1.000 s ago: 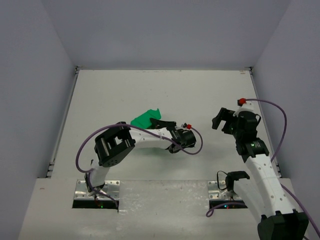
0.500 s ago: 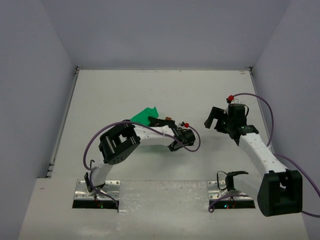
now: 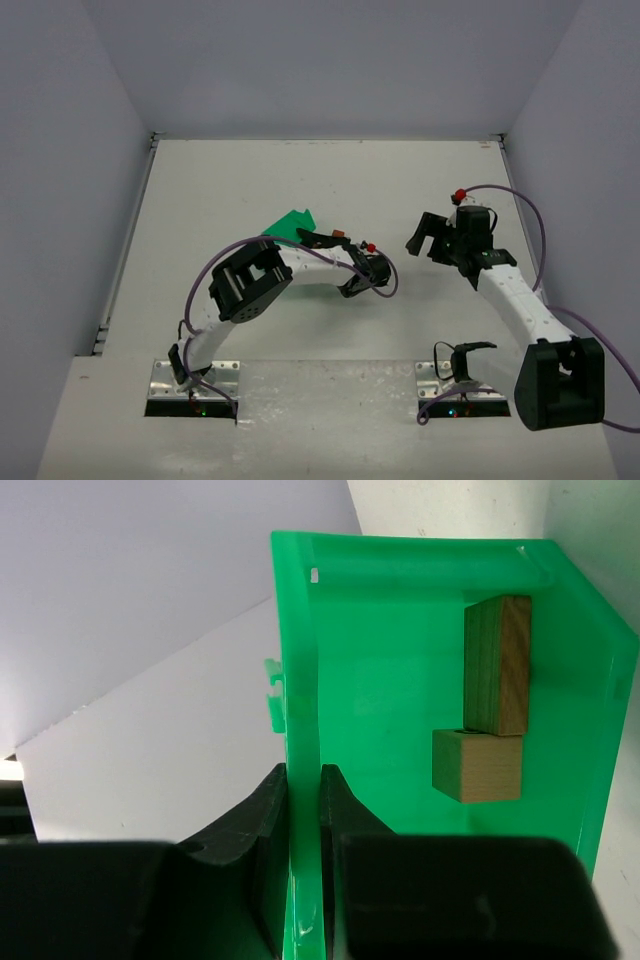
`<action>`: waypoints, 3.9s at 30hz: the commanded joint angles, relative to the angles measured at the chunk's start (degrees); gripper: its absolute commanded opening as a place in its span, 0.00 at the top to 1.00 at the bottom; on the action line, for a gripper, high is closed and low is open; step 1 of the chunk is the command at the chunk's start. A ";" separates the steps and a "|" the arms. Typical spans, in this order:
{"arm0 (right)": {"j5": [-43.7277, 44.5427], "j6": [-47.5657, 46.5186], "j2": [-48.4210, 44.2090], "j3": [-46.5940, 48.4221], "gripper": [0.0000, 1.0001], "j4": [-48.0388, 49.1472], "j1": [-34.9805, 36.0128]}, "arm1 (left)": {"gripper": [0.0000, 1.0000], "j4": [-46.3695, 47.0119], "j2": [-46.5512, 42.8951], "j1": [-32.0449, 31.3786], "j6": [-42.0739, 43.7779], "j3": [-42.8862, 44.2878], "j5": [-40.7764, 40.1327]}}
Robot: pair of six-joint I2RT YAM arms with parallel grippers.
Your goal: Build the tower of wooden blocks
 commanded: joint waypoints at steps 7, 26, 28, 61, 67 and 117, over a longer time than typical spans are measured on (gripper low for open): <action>-2.95 -0.43 1.69 2.71 0.01 3.04 -0.12 | 1.00 2.18 0.70 0.29 4.92 1.85 -3.68; -3.83 -0.67 0.92 2.73 0.01 2.48 -0.21 | 1.00 14.28 -16.41 4.67 12.45 -0.49 12.19; -3.83 -0.81 0.46 2.65 0.01 2.37 -0.21 | 1.00 18.27 -22.03 7.09 14.06 -2.23 18.19; -2.33 -2.26 0.97 4.09 0.01 -0.89 -0.21 | 0.99 57.93 -40.09 59.36 -22.18 -24.48 90.10; -1.93 -3.01 1.73 4.59 0.01 -1.74 -0.21 | 0.97 48.96 -30.17 62.14 -19.12 -17.30 88.94; 34.20 6.03 29.85 27.82 0.01 -6.98 44.58 | 0.00 53.51 -73.21 43.79 -53.53 -49.74 65.75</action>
